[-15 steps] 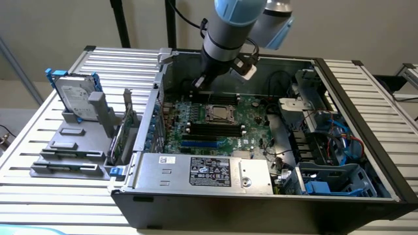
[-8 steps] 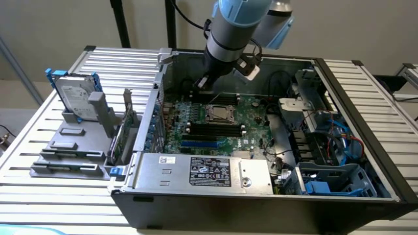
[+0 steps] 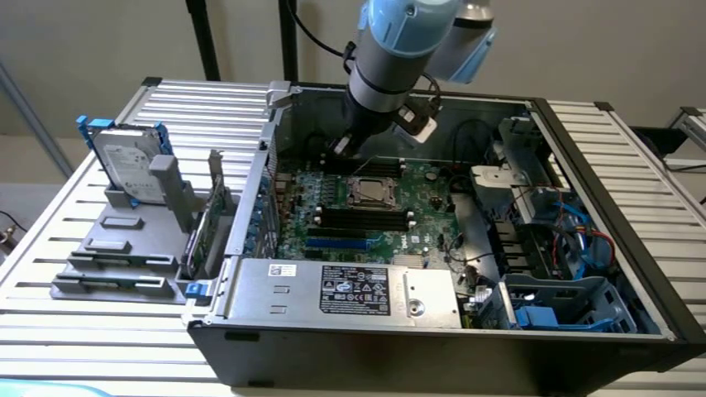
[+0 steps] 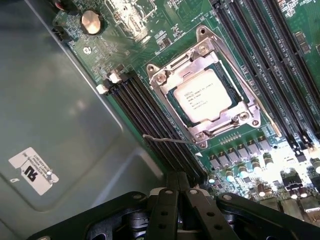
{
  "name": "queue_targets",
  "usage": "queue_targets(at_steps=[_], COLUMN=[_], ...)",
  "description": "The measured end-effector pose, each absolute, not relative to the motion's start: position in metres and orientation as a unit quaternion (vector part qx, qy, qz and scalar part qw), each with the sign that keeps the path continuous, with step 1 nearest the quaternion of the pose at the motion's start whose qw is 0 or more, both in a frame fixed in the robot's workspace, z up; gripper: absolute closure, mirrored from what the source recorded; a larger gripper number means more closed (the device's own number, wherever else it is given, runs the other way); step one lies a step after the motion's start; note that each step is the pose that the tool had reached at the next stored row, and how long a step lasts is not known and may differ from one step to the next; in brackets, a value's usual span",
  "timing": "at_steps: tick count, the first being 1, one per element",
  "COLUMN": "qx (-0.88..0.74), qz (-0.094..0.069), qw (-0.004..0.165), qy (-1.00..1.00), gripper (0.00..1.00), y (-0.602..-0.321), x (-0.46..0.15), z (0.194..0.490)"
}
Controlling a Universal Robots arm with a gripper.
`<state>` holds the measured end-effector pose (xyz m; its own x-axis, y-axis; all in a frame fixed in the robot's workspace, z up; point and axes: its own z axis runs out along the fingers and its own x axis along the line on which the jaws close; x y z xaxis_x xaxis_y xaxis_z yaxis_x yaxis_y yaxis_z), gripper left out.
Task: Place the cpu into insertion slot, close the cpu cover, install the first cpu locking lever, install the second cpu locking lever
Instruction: 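Install the first cpu locking lever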
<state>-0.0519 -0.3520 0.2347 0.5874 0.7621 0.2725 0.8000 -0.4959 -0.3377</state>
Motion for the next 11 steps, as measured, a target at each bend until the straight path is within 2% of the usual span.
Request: queue_targets(at_steps=[11], qx=[-0.865], qz=[-0.046], qw=[0.216], qy=[-0.45], gripper=[0.89], y=[-0.352], x=[-0.052], z=[0.215])
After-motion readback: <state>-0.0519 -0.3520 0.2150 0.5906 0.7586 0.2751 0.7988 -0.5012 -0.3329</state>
